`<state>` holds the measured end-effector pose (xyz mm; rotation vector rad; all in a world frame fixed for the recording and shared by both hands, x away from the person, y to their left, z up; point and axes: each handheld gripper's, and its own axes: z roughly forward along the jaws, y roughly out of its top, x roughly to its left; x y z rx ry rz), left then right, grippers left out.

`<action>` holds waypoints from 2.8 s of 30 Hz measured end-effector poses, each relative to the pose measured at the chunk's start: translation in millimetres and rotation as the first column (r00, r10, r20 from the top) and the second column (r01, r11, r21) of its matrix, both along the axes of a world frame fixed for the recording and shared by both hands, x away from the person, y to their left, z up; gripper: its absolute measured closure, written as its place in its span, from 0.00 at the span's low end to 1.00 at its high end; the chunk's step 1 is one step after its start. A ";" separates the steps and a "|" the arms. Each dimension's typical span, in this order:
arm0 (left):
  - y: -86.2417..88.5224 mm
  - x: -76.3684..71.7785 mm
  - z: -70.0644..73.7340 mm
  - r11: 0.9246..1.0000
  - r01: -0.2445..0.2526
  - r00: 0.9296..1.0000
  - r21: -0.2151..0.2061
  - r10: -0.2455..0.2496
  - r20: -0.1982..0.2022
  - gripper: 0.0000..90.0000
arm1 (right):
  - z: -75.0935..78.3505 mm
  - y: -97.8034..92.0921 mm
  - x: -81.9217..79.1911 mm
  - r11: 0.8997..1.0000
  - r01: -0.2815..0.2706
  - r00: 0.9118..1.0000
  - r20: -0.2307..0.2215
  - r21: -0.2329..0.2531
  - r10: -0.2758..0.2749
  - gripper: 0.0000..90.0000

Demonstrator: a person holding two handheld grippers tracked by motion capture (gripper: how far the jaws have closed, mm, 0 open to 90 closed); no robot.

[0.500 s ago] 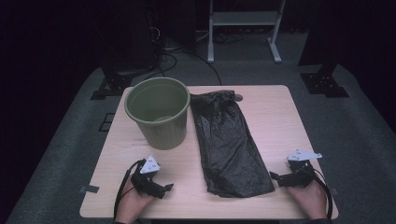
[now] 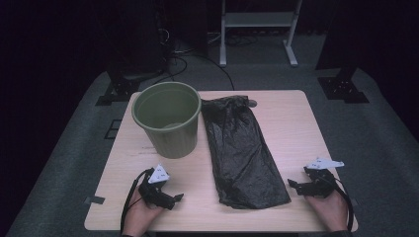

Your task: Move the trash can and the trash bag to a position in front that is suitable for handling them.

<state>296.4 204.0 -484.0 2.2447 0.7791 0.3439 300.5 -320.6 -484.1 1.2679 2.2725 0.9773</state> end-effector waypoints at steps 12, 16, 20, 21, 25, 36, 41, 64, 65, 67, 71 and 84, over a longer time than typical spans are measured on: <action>0.0 0.1 0.0 1.000 0.000 1.000 0.000 0.000 -0.001 0.00 | 7.1 2.2 1.7 0.999 -0.007 1.000 -0.029 0.053 0.008 0.32; 0.0 0.1 0.0 1.000 0.000 1.000 0.000 0.000 -0.001 0.00 | 10.8 5.6 4.5 0.997 -0.016 1.000 -0.021 0.078 0.018 0.35; 0.0 0.1 0.0 1.000 -0.001 1.000 0.000 0.001 0.000 0.00 | 14.8 14.4 7.2 0.994 -0.038 0.999 -0.014 0.103 0.040 0.35; 0.0 0.1 0.0 1.000 -0.001 1.000 0.000 0.001 -0.001 0.00 | 15.4 15.8 7.6 0.994 -0.045 0.999 -0.013 0.103 0.047 0.35; -0.1 0.1 0.0 1.000 -0.001 1.000 0.000 0.001 -0.001 0.00 | 16.1 23.6 9.4 0.992 -0.063 0.998 -0.016 0.112 0.065 0.35; -0.3 0.2 -0.1 1.000 -0.003 1.000 -0.002 0.003 -0.001 0.00 | 7.2 42.0 17.4 0.992 -0.090 0.994 -0.057 0.084 0.095 0.50; -0.3 0.2 -0.1 1.000 -0.002 1.000 -0.002 0.002 -0.001 0.00 | 7.6 45.9 14.6 0.991 -0.113 0.992 -0.049 0.068 0.117 0.77; -0.6 0.4 -0.1 1.000 -0.005 1.000 -0.002 0.005 0.000 0.00 | 13.6 15.1 -1.7 0.999 -0.039 0.999 -0.009 -0.015 0.039 1.00; -0.6 0.5 -0.1 1.000 -0.005 1.000 -0.002 0.005 0.000 0.00 | 13.6 11.8 -4.0 0.999 -0.035 0.999 -0.012 -0.016 0.035 1.00; -0.6 0.5 -0.1 1.000 -0.005 1.000 -0.002 0.005 0.000 0.00 | 13.0 3.9 -10.1 1.000 -0.021 1.000 -0.014 -0.018 0.021 1.00; -0.6 0.5 -0.1 1.000 -0.004 1.000 -0.002 0.004 0.000 0.00 | 14.3 -8.7 -20.1 1.000 0.011 1.000 -0.015 -0.011 -0.011 1.00; -0.6 0.4 -0.1 1.000 -0.005 1.000 -0.002 0.005 0.000 0.00 | 12.4 -41.7 -56.3 0.996 0.076 0.997 -0.020 -0.049 -0.077 1.00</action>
